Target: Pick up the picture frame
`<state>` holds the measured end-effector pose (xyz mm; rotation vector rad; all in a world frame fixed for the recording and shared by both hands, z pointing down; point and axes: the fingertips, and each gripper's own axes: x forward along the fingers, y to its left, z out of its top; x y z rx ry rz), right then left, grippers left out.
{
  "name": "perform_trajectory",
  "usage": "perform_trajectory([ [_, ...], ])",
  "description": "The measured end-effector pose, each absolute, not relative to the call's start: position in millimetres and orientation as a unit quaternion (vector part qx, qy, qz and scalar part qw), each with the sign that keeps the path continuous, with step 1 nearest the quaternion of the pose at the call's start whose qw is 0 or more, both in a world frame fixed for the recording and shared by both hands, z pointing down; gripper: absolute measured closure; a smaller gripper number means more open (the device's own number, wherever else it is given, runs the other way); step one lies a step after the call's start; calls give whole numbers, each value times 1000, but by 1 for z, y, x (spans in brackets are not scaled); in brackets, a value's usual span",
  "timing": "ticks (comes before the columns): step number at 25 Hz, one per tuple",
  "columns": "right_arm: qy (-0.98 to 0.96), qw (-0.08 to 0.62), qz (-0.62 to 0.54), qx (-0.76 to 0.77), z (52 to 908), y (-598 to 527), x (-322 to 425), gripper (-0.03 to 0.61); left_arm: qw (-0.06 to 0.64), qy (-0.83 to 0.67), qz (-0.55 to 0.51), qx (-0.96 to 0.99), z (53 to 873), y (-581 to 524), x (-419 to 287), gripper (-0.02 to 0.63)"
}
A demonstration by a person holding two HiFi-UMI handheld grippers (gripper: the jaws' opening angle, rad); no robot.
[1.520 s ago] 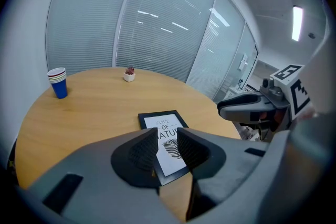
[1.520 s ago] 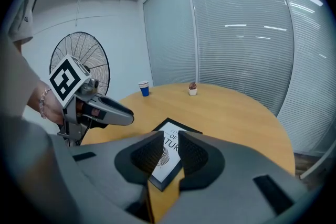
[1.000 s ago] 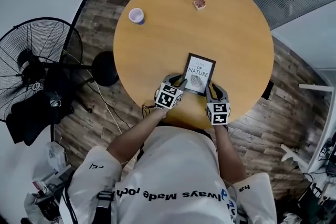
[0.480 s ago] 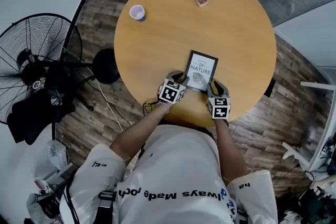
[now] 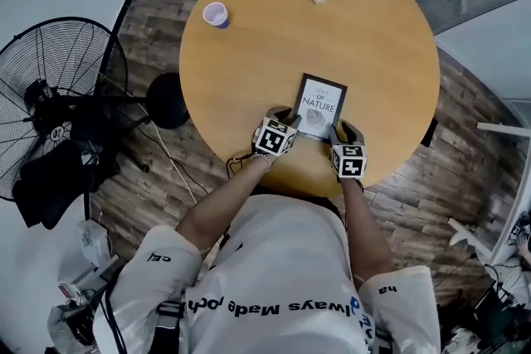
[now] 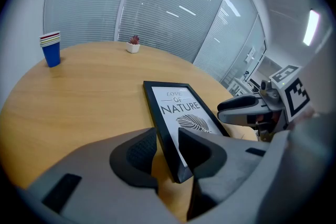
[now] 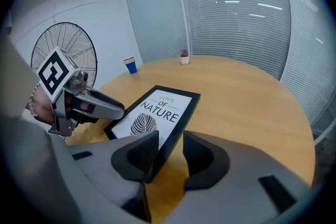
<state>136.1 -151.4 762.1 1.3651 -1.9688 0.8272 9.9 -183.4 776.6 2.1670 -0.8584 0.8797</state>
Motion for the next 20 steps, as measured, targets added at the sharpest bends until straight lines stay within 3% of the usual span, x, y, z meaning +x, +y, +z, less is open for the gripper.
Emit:
perform_trajectory([
  [20, -729, 290, 346, 515, 788, -148, 133, 439, 323, -320, 343, 821, 789, -184, 15, 489],
])
